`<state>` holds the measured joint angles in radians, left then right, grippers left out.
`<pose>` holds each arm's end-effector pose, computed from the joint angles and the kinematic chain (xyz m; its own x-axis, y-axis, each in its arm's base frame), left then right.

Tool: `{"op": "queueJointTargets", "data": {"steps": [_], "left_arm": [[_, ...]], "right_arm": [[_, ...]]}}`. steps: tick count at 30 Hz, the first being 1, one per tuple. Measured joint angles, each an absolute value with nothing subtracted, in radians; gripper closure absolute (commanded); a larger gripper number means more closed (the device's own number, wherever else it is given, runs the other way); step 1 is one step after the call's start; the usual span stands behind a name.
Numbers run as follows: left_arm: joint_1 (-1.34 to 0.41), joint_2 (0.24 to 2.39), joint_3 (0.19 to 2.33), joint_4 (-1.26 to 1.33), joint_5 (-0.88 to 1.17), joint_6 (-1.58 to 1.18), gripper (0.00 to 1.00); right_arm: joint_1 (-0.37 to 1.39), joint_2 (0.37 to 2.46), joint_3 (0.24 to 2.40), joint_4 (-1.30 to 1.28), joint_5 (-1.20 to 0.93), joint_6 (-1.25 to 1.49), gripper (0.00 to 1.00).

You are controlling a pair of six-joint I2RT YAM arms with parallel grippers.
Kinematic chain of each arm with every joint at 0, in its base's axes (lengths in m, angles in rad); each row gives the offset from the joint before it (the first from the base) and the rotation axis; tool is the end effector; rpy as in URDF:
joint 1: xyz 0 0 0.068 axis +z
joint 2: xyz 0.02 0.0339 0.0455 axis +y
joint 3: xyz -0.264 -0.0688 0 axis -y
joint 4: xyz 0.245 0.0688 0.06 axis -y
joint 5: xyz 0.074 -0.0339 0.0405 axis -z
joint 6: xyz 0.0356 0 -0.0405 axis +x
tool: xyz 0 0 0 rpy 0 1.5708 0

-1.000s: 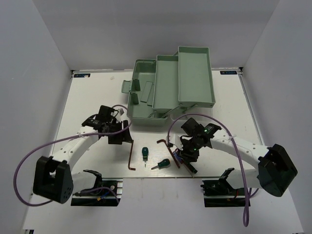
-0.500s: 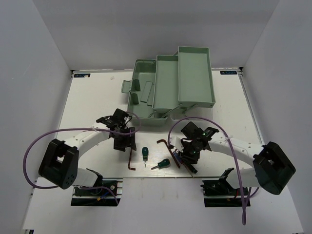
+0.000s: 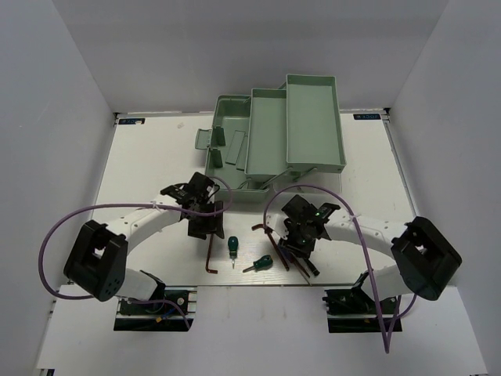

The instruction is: Sort the tools into containers

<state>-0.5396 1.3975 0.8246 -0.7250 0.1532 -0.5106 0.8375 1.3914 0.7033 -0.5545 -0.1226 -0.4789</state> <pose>0.2051 -0.1292 0.1860 -0.9862 0.0276 -0.1633 0.0700 0.9631 -0.2599 0.1544 0.1779 0.1605 -0.2104 -0.9168 -0.3394 -0.9698 0.2395 -0.0458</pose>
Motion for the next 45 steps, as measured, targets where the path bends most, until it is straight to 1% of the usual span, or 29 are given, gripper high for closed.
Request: {"op": "queueJointTargets", "data": {"steps": [2, 4, 5, 6, 7, 8, 14, 18, 21, 26, 29, 30, 32, 33, 37, 41, 45], "left_arm": [[-0.546, 1.39, 0.833, -0.719, 0.152, -0.509, 0.3], [-0.552, 1.374, 0.841, -0.709, 0.152, -0.508, 0.3], [-0.554, 1.365, 0.845, -0.705, 0.152, -0.506, 0.3], [-0.555, 1.357, 0.85, -0.7, 0.152, -0.506, 0.3], [-0.556, 1.35, 0.855, -0.695, 0.15, -0.506, 0.3], [-0.557, 1.345, 0.859, -0.693, 0.149, -0.506, 0.3], [-0.559, 1.336, 0.86, -0.673, 0.146, -0.505, 0.3], [-0.559, 1.321, 0.86, -0.67, 0.146, -0.503, 0.3], [-0.559, 1.295, 0.86, -0.666, 0.146, -0.498, 0.3], [-0.56, 1.254, 0.86, -0.645, 0.148, -0.487, 0.3], [-0.564, 1.242, 0.86, -0.622, 0.161, -0.479, 0.31], [-0.565, 1.239, 0.86, -0.614, 0.166, -0.477, 0.34], [-0.566, 1.232, 0.86, -0.605, 0.172, -0.474, 0.38], [-0.566, 1.229, 0.86, -0.601, 0.172, -0.472, 0.43], [-0.566, 1.204, 0.86, -0.598, 0.167, -0.472, 0.51], [-0.566, 1.142, 0.86, -0.6, 0.142, -0.482, 0.53], [-0.566, 1.059, 0.851, -0.606, 0.107, -0.507, 0.54]], "right_arm": [[0.839, 1.404, 0.712, -0.542, -0.093, -0.467, 0.67], [0.839, 1.411, 0.716, -0.534, -0.069, -0.452, 0.77], [0.839, 1.413, 0.717, -0.531, -0.066, -0.447, 0.88], [0.839, 1.413, 0.717, -0.528, -0.064, -0.443, 0.93], [0.839, 1.413, 0.718, -0.527, -0.06, -0.437, 0.98], [0.839, 1.414, 0.719, -0.527, -0.059, -0.432, 1.0], [0.83, 1.418, 0.735, -0.558, -0.083, -0.429, 1.0], [0.825, 1.418, 0.793, -0.629, -0.125, -0.44, 1.0], [0.819, 1.398, 0.874, -0.663, -0.148, -0.454, 1.0], [0.805, 1.376, 1.1, -0.716, -0.207, -0.46, 1.0], [0.802, 1.377, 1.208, -0.717, -0.281, -0.452, 1.0], [0.802, 1.382, 1.239, -0.721, -0.312, -0.448, 1.0], [0.802, 1.422, 1.324, -0.728, -0.381, -0.422, 1.0], [0.802, 1.453, 1.372, -0.723, -0.411, -0.407, 1.0], [0.8, 1.587, 1.531, -0.646, -0.516, -0.297, 1.0], [0.797, 1.748, 1.718, -0.563, -0.574, -0.152, 1.0], [0.791, 1.867, 1.865, -0.498, -0.543, -0.072, 1.0]]}}
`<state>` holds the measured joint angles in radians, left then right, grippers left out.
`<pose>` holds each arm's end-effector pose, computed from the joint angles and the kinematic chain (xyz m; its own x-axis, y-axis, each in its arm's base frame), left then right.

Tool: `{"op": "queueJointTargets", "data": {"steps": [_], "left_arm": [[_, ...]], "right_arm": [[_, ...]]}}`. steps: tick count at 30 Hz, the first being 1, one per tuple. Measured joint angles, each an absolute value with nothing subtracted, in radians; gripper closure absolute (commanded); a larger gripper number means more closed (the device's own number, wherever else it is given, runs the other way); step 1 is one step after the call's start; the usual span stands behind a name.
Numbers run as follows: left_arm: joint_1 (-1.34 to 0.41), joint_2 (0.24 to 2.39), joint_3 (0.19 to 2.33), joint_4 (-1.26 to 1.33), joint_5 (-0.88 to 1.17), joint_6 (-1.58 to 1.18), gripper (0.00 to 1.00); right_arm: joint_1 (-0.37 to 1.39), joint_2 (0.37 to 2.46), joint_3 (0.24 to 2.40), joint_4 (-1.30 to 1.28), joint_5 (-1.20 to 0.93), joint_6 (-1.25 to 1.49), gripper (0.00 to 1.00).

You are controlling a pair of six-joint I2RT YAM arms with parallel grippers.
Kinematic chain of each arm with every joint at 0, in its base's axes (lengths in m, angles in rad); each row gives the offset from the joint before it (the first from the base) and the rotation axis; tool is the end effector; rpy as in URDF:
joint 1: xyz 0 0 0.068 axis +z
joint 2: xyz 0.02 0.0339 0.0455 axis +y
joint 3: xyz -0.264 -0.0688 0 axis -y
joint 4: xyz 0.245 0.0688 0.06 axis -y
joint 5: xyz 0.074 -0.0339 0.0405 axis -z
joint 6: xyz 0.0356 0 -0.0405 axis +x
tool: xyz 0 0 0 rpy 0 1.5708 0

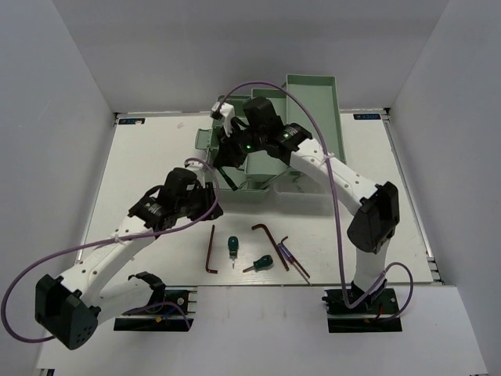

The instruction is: Sort the tools into containers

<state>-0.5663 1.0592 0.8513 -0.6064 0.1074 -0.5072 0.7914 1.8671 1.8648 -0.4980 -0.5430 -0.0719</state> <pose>0.1819 -0.1202 0.2723 -0.8257 -0.0473 -0.5621 0.2224 0.8884 -0.4015 0.2919 0.3216 0.3753 -0.2696 -0.3604 -0.8930 -0.9495 0.2540 0.1842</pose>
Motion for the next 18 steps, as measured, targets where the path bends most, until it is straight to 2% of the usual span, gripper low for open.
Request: {"op": "queueJointTargets", "data": {"steps": [11, 12, 13, 14, 15, 18], "left_arm": [[-0.566, 0.978, 0.831, -0.624, 0.07, -0.554, 0.53], [-0.566, 0.978, 0.831, -0.624, 0.068, -0.556, 0.51], [-0.566, 0.979, 0.831, -0.624, 0.067, -0.558, 0.51], [-0.566, 0.983, 0.831, -0.62, 0.067, -0.559, 0.47], [-0.566, 0.991, 0.831, -0.616, 0.067, -0.559, 0.45], [-0.566, 1.02, 0.831, -0.601, 0.076, -0.562, 0.42]], "right_arm": [[0.757, 2.085, 1.95, -0.347, -0.246, -0.07, 0.99], [0.755, 2.103, 1.953, -0.35, -0.226, -0.079, 0.83], [0.751, 2.121, 1.963, -0.352, -0.205, -0.085, 0.73], [0.747, 2.134, 1.967, -0.352, -0.187, -0.091, 0.65], [0.743, 2.14, 1.968, -0.353, -0.175, -0.096, 0.6], [0.729, 2.136, 1.967, -0.356, -0.163, -0.111, 0.57]]}}
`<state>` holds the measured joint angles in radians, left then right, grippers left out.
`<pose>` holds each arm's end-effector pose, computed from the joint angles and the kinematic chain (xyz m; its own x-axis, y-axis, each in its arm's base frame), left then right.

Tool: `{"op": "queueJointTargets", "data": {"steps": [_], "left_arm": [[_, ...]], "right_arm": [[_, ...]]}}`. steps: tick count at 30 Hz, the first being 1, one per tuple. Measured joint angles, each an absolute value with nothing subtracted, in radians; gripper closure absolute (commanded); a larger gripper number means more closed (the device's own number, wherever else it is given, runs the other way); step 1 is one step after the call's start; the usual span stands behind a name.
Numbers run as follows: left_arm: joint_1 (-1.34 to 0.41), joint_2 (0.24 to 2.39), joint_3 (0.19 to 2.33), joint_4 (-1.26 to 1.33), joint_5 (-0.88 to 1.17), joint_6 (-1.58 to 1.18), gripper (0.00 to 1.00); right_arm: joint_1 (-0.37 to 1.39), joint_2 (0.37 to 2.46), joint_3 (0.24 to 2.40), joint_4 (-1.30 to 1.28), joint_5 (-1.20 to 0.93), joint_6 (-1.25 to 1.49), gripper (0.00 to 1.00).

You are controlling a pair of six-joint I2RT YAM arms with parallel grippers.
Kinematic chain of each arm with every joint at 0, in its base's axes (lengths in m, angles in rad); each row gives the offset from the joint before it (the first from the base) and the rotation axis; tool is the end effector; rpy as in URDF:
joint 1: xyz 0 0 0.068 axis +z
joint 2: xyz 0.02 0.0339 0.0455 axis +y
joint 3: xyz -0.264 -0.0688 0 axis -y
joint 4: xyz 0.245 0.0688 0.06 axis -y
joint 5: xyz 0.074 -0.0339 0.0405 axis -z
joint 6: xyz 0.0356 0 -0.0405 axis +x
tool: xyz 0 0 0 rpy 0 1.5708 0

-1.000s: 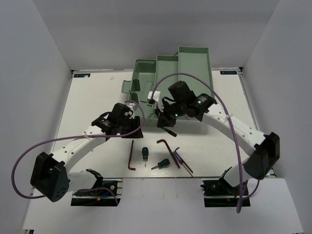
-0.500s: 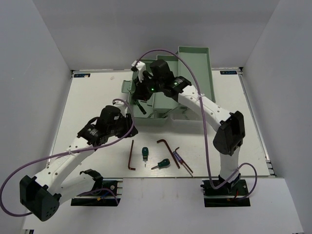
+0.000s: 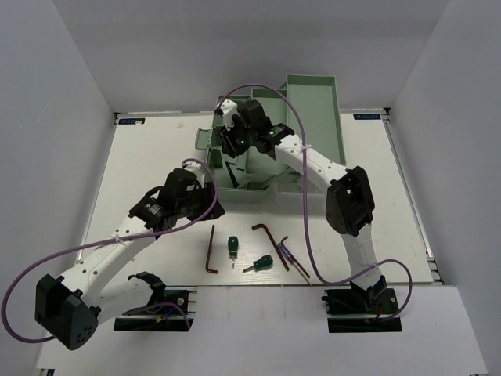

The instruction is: Sort the tools into containers

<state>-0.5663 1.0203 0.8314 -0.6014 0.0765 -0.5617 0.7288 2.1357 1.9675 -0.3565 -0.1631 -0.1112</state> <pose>0.1765 -0.1154 0.2736 -0.8166 -0.1101 -0.5666 0.1718 0.8908 -0.4207 0.3746 0.3422 0.3000 -0.2868 -0.4029 -0.8692 -0.7987 0.6015 -0.0152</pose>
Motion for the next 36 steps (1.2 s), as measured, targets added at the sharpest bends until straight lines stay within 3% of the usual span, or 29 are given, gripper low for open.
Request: {"op": "queueJointTargets", "data": {"steps": [3, 4, 5, 6, 9, 11, 14, 15, 16, 17, 18, 23, 36], "left_arm": [[-0.566, 1.048, 0.835, -0.589, 0.094, -0.561, 0.44], [-0.566, 1.058, 0.837, -0.583, 0.098, -0.561, 0.46], [-0.566, 1.068, 0.842, -0.58, 0.103, -0.558, 0.5], [-0.566, 1.077, 0.845, -0.575, 0.107, -0.556, 0.61], [-0.566, 1.1, 0.85, -0.554, 0.118, -0.549, 0.79], [-0.566, 1.117, 0.852, -0.536, 0.128, -0.545, 0.83], [-0.566, 1.147, 0.852, -0.501, 0.149, -0.538, 0.64], [-0.566, 1.157, 0.852, -0.488, 0.158, -0.538, 0.56], [-0.566, 1.168, 0.852, -0.477, 0.166, -0.537, 0.42], [-0.566, 1.176, 0.851, -0.466, 0.173, -0.536, 0.37], [-0.566, 1.187, 0.851, -0.458, 0.181, -0.541, 0.31], [-0.566, 1.245, 0.852, -0.435, 0.212, -0.53, 0.29], [-0.566, 1.267, 0.858, -0.433, 0.231, -0.518, 0.29]], "right_arm": [[0.712, 2.104, 1.963, -0.36, -0.191, -0.112, 0.64], [0.704, 2.08, 1.951, -0.361, -0.218, -0.112, 0.79], [0.694, 2.049, 1.934, -0.366, -0.245, -0.115, 0.89], [0.682, 2.005, 1.908, -0.371, -0.275, -0.123, 0.98], [0.638, 1.834, 1.804, -0.422, -0.408, -0.183, 1.0], [0.606, 1.693, 1.732, -0.527, -0.496, -0.282, 1.0], [0.594, 1.46, 1.504, -0.641, -0.545, -0.448, 1.0], [0.599, 1.388, 1.404, -0.67, -0.546, -0.487, 0.91], [0.609, 1.327, 1.296, -0.709, -0.536, -0.517, 0.84], [0.62, 1.282, 1.201, -0.743, -0.525, -0.541, 0.73], [0.633, 1.246, 1.101, -0.764, -0.506, -0.559, 0.72], [0.673, 1.252, 0.887, -0.822, -0.392, -0.556, 0.73], [0.791, 1.41, 0.873, -0.722, -0.31, -0.437, 0.75]]}}
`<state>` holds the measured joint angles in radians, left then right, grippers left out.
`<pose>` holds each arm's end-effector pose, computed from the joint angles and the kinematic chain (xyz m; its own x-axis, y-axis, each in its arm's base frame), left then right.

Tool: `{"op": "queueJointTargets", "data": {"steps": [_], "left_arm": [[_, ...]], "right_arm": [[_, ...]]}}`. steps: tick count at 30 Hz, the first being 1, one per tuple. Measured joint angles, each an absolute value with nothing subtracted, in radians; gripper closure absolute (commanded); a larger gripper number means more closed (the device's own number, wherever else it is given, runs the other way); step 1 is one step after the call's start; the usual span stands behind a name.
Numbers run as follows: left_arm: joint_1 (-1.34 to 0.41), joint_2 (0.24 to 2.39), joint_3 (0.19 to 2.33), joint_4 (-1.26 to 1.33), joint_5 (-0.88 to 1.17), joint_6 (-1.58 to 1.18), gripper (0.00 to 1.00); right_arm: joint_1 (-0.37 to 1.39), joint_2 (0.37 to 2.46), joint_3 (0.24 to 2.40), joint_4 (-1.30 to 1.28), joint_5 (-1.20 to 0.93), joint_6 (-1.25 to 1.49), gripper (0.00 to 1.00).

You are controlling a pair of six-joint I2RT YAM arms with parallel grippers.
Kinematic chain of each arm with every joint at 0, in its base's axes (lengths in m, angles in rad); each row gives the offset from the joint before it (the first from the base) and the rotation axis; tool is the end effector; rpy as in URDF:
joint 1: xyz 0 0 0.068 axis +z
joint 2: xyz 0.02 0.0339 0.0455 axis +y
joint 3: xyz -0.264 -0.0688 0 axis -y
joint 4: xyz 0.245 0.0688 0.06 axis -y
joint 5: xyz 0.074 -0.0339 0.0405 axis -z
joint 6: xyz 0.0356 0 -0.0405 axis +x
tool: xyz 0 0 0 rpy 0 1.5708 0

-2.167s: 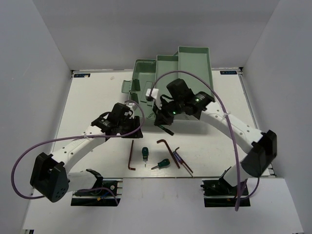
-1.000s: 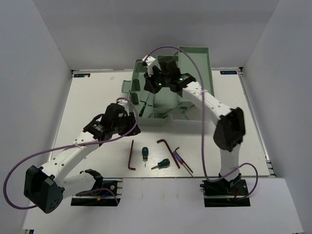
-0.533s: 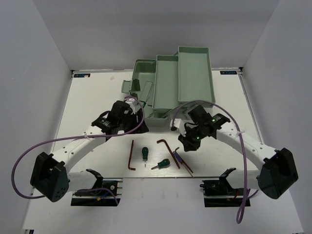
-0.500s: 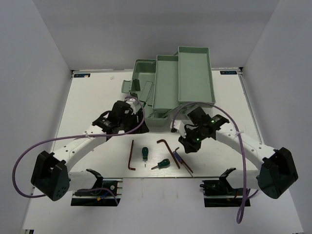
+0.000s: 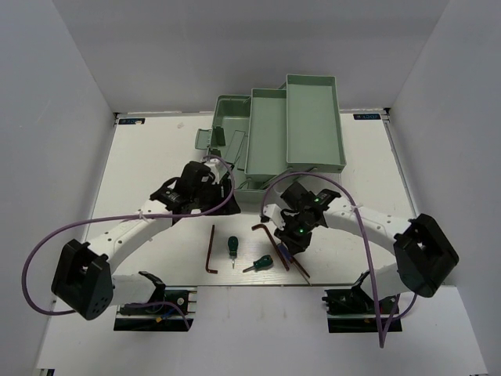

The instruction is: Sort the tools into containers

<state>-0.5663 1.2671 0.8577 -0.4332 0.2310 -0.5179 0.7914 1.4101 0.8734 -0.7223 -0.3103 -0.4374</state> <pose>0.2167 -0.1474 0.2418 -0.8695 -0.0183 -0.4936 0.2537 0.8410 -0.4779 0.1694 0.1870 0.1977 -0.2912 -0.8686 -0.4010 -0.9566 0.2591 0.1333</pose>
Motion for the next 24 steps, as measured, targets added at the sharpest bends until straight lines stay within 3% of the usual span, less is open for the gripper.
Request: {"op": "queueJointTargets", "data": {"steps": [24], "left_arm": [[-0.566, 1.164, 0.824, -0.471, 0.209, -0.536, 0.29]], "right_arm": [[0.913, 1.538, 0.904, -0.673, -0.217, -0.291, 0.76]]}}
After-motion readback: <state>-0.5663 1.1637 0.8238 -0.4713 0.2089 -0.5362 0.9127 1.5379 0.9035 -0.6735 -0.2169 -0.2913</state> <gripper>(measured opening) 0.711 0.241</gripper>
